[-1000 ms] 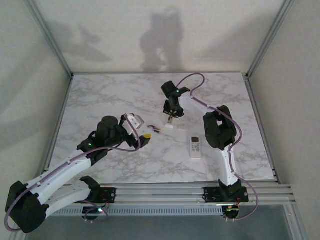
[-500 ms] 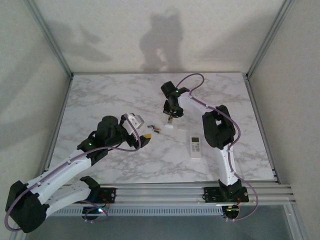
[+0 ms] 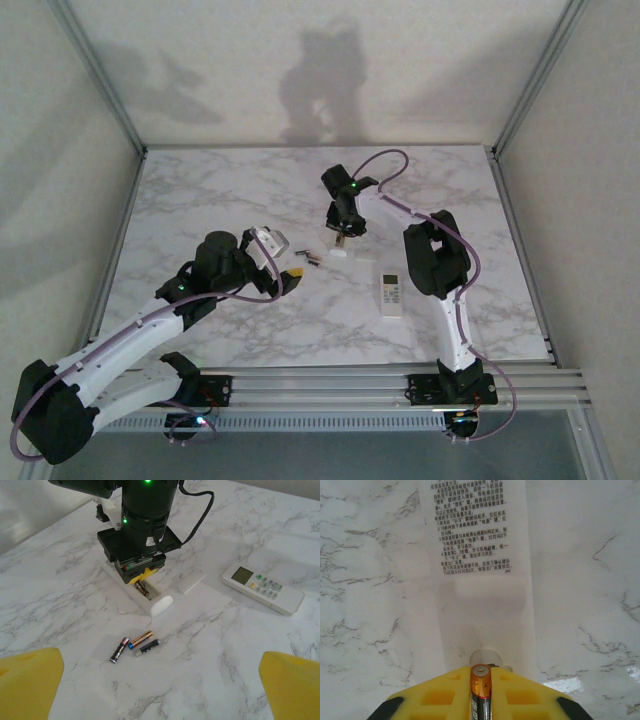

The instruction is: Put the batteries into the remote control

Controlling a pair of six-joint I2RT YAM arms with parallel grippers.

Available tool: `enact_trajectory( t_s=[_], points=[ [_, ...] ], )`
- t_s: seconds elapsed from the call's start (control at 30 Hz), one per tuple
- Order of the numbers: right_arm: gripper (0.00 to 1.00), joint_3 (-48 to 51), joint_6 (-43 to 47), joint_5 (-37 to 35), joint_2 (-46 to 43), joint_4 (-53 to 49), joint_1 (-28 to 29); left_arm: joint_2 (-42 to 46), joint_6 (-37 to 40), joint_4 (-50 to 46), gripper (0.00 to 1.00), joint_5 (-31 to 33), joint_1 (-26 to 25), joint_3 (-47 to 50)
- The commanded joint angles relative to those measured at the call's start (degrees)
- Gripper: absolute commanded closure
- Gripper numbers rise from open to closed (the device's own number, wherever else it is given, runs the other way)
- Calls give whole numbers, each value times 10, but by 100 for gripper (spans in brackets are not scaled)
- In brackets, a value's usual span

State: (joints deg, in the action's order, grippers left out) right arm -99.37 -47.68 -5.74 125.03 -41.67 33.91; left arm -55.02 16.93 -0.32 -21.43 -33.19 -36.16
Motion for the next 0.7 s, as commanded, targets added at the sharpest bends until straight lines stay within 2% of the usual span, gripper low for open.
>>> enact_trajectory(
  t_s=[0.0, 0.43, 0.67],
  points=[
    [85, 20, -16, 13, -3, -22, 6, -1, 0, -10, 1, -3, 2, -19],
    [80, 33, -10, 13, -28, -25, 13, -1, -1, -12, 1, -6, 2, -20],
    [77, 7, 1, 6, -47, -44, 10, -1, -1, -12, 1, -5, 1, -20]
  ],
)
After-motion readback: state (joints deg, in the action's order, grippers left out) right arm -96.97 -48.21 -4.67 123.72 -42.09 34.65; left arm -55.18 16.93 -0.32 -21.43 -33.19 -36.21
